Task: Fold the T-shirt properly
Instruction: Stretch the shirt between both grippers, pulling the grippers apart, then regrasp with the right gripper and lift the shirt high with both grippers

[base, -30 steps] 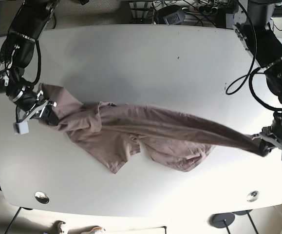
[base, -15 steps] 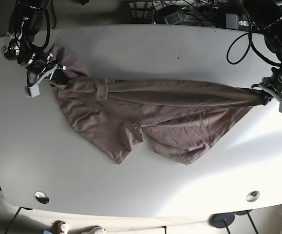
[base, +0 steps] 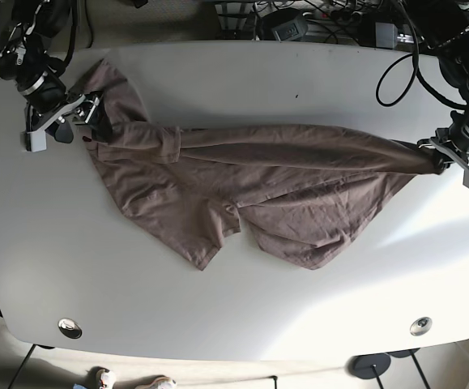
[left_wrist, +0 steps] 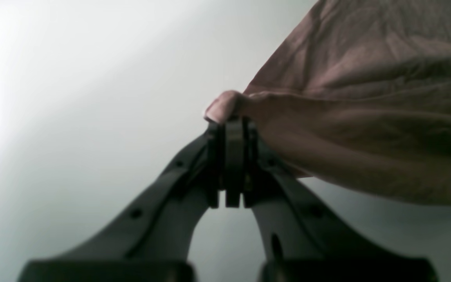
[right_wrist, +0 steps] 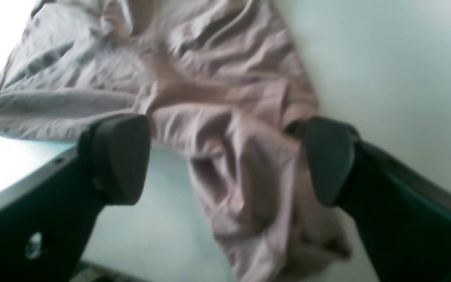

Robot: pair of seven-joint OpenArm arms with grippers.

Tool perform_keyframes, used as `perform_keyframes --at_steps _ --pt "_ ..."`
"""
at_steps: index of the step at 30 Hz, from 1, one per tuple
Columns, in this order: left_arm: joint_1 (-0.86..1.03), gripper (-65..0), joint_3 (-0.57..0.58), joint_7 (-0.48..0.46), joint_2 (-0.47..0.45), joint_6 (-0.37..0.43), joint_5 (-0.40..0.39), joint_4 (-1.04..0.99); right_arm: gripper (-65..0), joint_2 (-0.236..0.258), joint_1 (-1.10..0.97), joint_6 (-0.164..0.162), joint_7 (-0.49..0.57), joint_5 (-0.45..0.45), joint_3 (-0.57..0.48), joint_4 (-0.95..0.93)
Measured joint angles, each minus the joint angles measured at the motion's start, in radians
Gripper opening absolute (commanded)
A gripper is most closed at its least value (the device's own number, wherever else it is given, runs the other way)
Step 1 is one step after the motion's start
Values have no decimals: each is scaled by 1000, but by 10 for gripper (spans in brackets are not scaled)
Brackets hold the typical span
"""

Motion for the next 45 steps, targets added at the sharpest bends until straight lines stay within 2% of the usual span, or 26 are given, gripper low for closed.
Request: perform_keyframes --at_steps 2,5,8,11,15,16,18,20,22,25,29,31,37,38,40,42,43,45 --pt "-2 -650 2 0 2 0 0 0 -59 32 108 0 10 -8 -23 -88" --pt "-3 -650 2 0 3 0 0 0 -59 73 263 -2 9 -95 -114 -291" --pt "-2 -650 4 -1 2 0 0 0 -59 87 394 -3 13 -185 -167 -478" --pt "-3 -650 4 -3 4 0 0 0 -59 80 504 1 23 -275 -205 -611" --pt "-3 -650 4 -3 3 0 -1 0 -59 84 597 54 110 -379 -262 -760" --pt "-3 -650 4 -3 3 0 -1 0 -59 82 613 55 140 -396 -266 -804" --pt "-2 -650 4 -3 3 0 0 0 -59 82 637 89 199 -435 -266 -903" --pt "-3 -650 4 -3 3 0 -5 1 -59 87 648 137 274 -446 -266 -969" --pt "-3 -650 4 -3 3 0 -4 1 -59 87 653 151 302 -446 -266 -991" --pt "-3 -650 4 -3 3 0 -3 1 -59 67 645 158 317 -447 -264 -992" --pt "-3 -650 4 -3 5 0 -3 1 -59 1 619 177 353 -420 -264 -983" --pt "-17 -650 4 -2 5 0 0 -1 -59 -16 610 178 361 -415 -265 -979" --pt "-28 -650 47 -3 3 0 2 -2 -62 -16 589 186 388 -389 -336 -973" --pt "-31 -650 55 -3 6 -1 -2 -2 -84 -18 588 187 392 -389 -335 -974" --pt "-30 -650 53 -3 4 -1 1 -2 -171 -18 586 187 395 -390 -336 -974" --pt "-31 -650 51 -3 4 0 0 -2 -333 -18 581 182 404 -394 -335 -976" --pt "-31 -650 51 -3 4 0 0 -2 -453 -18 580 177 405 -396 -336 -983" --pt "-38 -650 51 -1 5 -1 1 -3 -645 -16 579 172 405 -416 -336 -987"
